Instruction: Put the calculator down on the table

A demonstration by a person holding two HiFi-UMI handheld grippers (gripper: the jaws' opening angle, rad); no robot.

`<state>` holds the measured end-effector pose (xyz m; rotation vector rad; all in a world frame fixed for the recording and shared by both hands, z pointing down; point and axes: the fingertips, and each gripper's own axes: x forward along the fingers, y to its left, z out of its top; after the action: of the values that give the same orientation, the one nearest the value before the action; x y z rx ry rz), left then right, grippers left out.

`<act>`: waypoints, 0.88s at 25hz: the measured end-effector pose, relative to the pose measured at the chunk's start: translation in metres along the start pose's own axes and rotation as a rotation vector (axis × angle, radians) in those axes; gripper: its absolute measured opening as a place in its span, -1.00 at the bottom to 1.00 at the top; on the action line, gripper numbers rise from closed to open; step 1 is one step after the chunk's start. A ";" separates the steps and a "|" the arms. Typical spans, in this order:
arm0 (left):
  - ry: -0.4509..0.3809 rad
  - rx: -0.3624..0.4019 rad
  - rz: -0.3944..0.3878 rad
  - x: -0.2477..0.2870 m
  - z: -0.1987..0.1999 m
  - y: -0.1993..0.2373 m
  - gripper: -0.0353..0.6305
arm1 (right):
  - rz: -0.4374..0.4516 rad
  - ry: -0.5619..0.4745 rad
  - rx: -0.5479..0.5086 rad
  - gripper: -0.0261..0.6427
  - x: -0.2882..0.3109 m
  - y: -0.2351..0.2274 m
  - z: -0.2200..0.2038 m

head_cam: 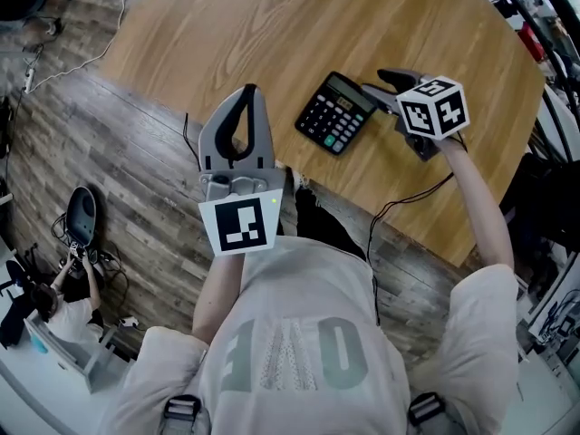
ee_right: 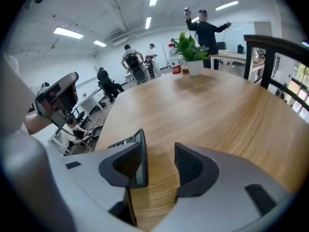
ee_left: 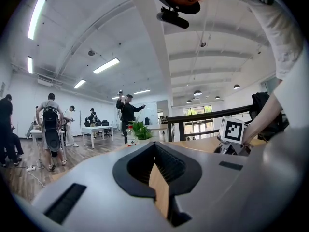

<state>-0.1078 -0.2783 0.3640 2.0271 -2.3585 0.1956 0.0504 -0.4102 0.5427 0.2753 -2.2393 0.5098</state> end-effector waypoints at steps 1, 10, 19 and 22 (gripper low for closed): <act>-0.014 0.006 -0.006 -0.001 0.003 -0.001 -0.87 | -0.047 -0.048 -0.002 -0.32 -0.009 -0.005 0.010; -0.196 0.034 -0.116 0.027 0.072 -0.032 -0.87 | -0.659 -0.695 0.045 -0.47 -0.204 -0.018 0.093; -0.346 0.023 -0.292 0.039 0.123 -0.078 -0.87 | -1.065 -0.986 0.232 -0.81 -0.294 0.067 0.032; -0.355 0.023 -0.337 0.043 0.127 -0.090 -0.87 | -1.094 -0.967 0.275 -0.82 -0.285 0.077 0.015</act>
<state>-0.0179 -0.3475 0.2494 2.6133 -2.1328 -0.1600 0.1990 -0.3393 0.2970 2.0847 -2.3683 0.0348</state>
